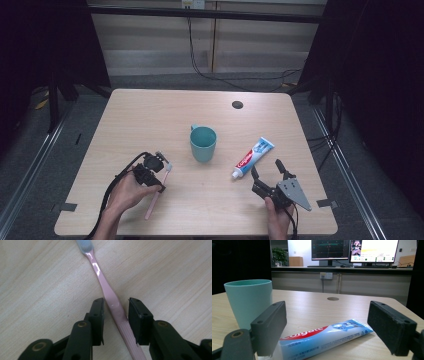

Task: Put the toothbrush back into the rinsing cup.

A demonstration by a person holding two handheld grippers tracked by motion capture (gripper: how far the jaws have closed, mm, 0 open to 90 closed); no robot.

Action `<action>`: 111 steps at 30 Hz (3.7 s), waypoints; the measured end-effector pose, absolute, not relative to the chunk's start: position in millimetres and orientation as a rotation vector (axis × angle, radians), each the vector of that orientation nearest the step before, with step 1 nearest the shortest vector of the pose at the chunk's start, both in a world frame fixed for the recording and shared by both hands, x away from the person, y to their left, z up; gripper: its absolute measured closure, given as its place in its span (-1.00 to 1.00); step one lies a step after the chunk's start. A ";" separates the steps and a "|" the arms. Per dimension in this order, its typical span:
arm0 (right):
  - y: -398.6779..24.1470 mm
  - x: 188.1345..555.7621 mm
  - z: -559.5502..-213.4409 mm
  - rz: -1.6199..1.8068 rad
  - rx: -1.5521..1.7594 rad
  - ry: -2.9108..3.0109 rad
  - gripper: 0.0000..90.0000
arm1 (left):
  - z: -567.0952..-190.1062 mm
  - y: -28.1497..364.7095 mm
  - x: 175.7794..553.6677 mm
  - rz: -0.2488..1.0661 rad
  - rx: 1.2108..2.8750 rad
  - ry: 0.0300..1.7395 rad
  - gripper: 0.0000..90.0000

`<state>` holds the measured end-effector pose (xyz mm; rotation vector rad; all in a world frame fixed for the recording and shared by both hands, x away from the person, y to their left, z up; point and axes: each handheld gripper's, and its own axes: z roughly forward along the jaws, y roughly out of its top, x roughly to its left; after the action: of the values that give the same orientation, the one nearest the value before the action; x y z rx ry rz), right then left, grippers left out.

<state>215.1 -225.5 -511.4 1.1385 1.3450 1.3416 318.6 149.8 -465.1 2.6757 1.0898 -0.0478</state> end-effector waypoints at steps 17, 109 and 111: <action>-225.5 215.1 -511.4 1.343 1.137 1.347 -0.66 | -464.1 140.2 313.8 0.068 2.787 1.005 0.71; -225.3 215.1 -511.3 1.340 1.143 1.348 -0.66 | -388.6 206.5 313.6 0.100 2.062 1.001 0.75; -225.4 215.1 -511.3 1.340 1.142 1.348 -0.66 | -387.1 207.4 313.1 0.118 2.039 0.988 0.75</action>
<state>215.1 -225.4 -511.3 1.1422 1.3480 1.3400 313.1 207.4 -387.1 2.0394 0.9877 0.1179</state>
